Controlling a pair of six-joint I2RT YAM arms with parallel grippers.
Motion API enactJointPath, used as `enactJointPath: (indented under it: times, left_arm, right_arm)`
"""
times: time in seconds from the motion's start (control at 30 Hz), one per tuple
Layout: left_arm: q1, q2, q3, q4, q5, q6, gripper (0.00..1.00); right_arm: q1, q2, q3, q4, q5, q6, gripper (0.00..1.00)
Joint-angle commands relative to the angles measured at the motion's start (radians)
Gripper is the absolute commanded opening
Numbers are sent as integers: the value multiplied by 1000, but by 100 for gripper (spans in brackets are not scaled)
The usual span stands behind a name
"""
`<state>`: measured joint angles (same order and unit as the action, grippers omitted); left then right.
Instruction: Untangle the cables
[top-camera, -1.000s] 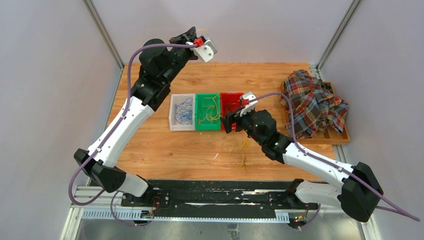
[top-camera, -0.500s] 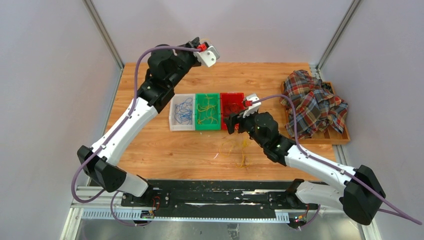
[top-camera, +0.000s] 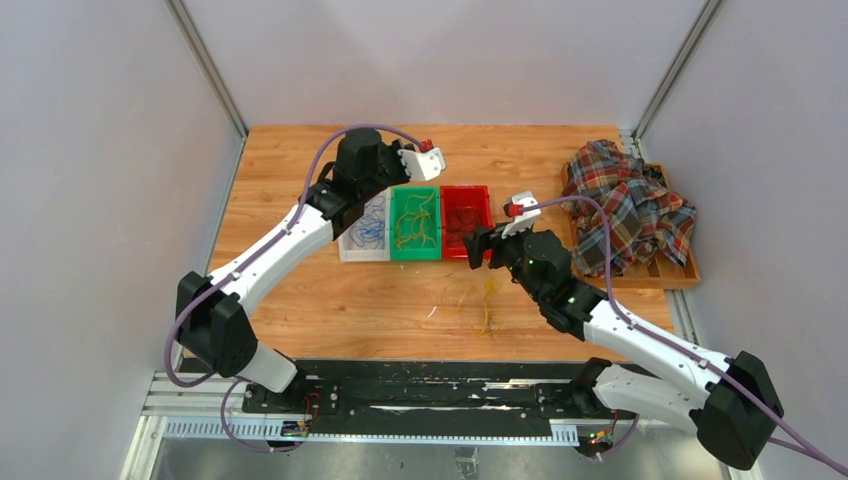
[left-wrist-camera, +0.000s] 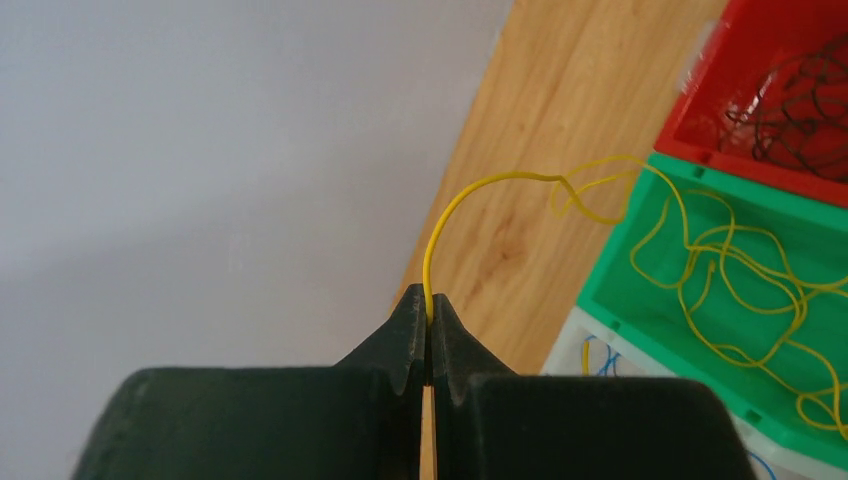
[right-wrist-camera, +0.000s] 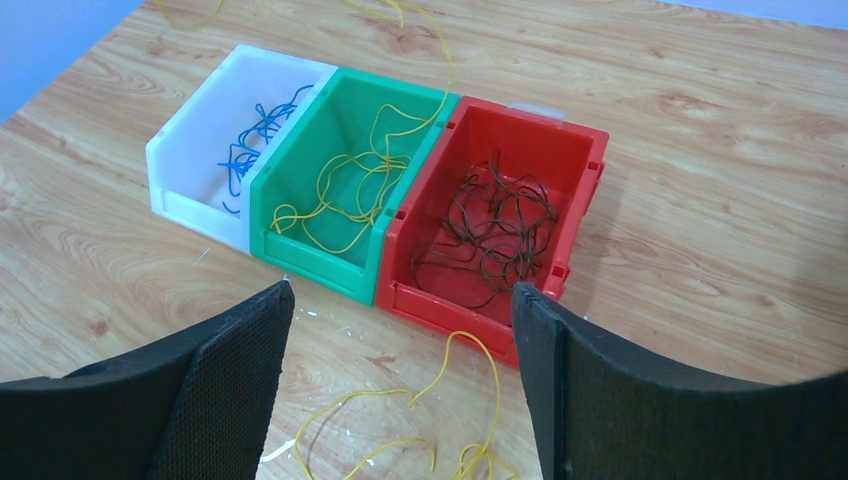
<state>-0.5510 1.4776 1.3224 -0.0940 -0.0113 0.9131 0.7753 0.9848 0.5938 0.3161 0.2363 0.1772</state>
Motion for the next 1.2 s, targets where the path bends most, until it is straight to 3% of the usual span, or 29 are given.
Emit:
enactJointPath:
  times: [0.0, 0.27, 0.53, 1.17]
  left_arm:
    - [5, 22, -31, -68, -37, 27, 1]
    - [7, 2, -121, -148, 48, 23, 1]
    - [-14, 125, -63, -207, 126, -97, 0]
    - [-46, 372, 22, -18, 96, -116, 0]
  right_arm:
    - [-32, -14, -8, -35, 28, 40, 79]
    - [-55, -11, -9, -62, 26, 56, 78]
    - [-68, -34, -1, -125, 44, 85, 76]
    - [-92, -74, -33, -171, 54, 100, 76]
